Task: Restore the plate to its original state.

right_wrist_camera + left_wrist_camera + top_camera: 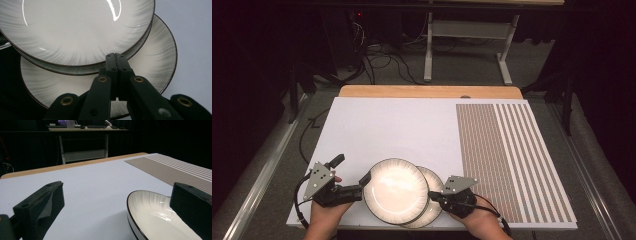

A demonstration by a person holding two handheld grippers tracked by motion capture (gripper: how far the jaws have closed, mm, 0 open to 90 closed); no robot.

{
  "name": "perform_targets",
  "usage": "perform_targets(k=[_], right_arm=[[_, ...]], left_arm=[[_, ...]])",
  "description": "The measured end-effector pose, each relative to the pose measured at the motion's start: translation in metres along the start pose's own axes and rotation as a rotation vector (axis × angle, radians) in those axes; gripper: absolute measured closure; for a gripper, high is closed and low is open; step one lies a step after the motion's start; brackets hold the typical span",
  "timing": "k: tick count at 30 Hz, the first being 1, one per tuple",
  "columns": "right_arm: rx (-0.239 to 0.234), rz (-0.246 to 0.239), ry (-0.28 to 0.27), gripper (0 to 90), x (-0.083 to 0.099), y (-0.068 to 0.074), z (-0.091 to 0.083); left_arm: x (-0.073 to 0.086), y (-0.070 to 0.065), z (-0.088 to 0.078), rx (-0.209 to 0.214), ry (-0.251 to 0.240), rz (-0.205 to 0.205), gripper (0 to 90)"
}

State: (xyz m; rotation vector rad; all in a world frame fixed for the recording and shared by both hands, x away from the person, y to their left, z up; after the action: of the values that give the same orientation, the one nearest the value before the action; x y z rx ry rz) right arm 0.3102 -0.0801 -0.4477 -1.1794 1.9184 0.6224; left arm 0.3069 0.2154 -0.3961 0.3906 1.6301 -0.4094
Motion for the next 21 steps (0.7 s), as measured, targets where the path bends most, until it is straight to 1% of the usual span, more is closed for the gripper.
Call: perform_targets(k=[2,9,11,15,21], right_arm=[[-0.001,0.001,-0.002,90.0,-0.0001,0.0,0.0001],[0.002,-0.009,0.003,90.0,-0.0002,0.0,-0.0001],[0.002,-0.005,0.001,90.0,-0.0003,0.0002,0.0001],[0.001,-0.001,-0.001,90.0,-0.0002,0.0002,0.0001],[-0.002,0.005,-0.002,90.0,-0.0001,0.0,0.0002]], left_arm=[[0.0001,0.001,0.0001,0.0,0.002,-0.007,0.2],[0.0008,0.0021,-0.0001,-0.004,0.013,0.0,0.2],[0.0006,0.0025,-0.0001,-0.004,0.013,-0.004,0.2],[0.0008,0.0025,-0.0001,-0.005,0.019,0.005,0.2],[0.0015,0.0015,0.0006,-0.003,0.02,0.006,0.2]])
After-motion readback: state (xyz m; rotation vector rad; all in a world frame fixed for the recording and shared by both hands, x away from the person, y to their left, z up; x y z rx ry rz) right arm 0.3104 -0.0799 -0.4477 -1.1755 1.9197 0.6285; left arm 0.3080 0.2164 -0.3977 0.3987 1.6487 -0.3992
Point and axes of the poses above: each handheld gripper's, and its own axes: z roughly forward along the jaws, x roughly out of its underside, y roughly to its left, the point moved 5 cm from there along z, roughly forward along the jaws, and after that the axes turned 6 degrees about -y, right-handed, at the moved point
